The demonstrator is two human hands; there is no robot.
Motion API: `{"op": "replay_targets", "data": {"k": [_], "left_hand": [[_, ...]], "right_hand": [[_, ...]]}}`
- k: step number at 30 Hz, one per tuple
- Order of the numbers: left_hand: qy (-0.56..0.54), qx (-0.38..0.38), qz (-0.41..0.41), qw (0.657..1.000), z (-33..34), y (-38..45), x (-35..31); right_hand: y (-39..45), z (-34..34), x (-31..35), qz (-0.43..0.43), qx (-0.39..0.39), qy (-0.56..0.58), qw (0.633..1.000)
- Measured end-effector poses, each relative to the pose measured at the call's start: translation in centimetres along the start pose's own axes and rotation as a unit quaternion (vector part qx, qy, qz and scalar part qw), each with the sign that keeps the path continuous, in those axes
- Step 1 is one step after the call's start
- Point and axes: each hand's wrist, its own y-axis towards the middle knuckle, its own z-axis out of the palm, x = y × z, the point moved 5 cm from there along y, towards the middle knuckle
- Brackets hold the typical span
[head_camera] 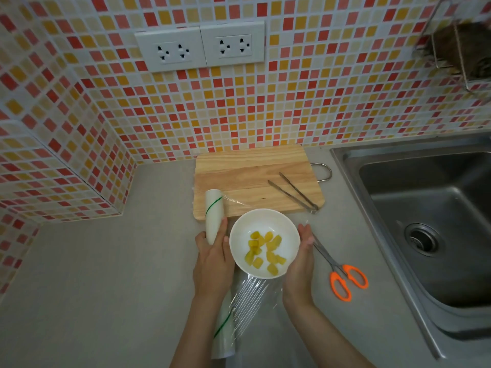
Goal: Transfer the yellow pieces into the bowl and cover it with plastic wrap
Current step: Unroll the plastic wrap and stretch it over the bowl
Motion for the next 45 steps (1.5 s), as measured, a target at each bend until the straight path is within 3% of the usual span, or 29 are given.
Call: {"op": "replay_targets", "data": {"k": [12, 17, 20, 23, 25, 28, 33, 38, 45], "left_hand": [[-0.032, -0.011, -0.022, 0.999, 0.1, -0.1, 0.0], [-0.084, -0.026, -0.012, 0.996, 0.1, -0.1, -0.1], [-0.099, -0.025, -0.012, 0.995, 0.2, 0.0, -0.1], [-0.120, -0.023, -0.008, 0.993, 0.0, 0.1, -0.1], [-0.130, -0.021, -0.010, 0.991, -0.2, 0.3, 0.2], [-0.130, -0.011, -0.005, 0.991, -0.7, 0.5, 0.6], [-0.150, 0.029, -0.013, 0.988, -1.1, 1.4, 1.9], [-0.132, 0.048, -0.001, 0.990, -1.5, 1.9, 3.0], [-0.164, 0.013, 0.022, 0.986, -2.5, 2.3, 3.9]], "right_hand": [[1.6, 0.7, -0.8, 0.043, -0.035, 0.007, 0.998], [3.3, -0.2, 2.0, -0.039, -0.017, -0.108, 0.993], [4.3, 0.8, 4.9, -0.186, 0.048, -0.235, 0.953], [4.0, 2.9, 5.2, -0.298, 0.196, -0.400, 0.844], [3.6, 3.4, 4.0, -0.300, 0.272, -0.489, 0.773], [3.3, 3.3, 3.1, -0.268, 0.332, -0.552, 0.716], [3.1, 3.2, 2.7, -0.250, 0.395, -0.583, 0.664], [3.3, 2.9, 2.7, -0.221, 0.409, -0.572, 0.675], [3.1, 3.0, 2.8, -0.229, 0.394, -0.590, 0.666]]}}
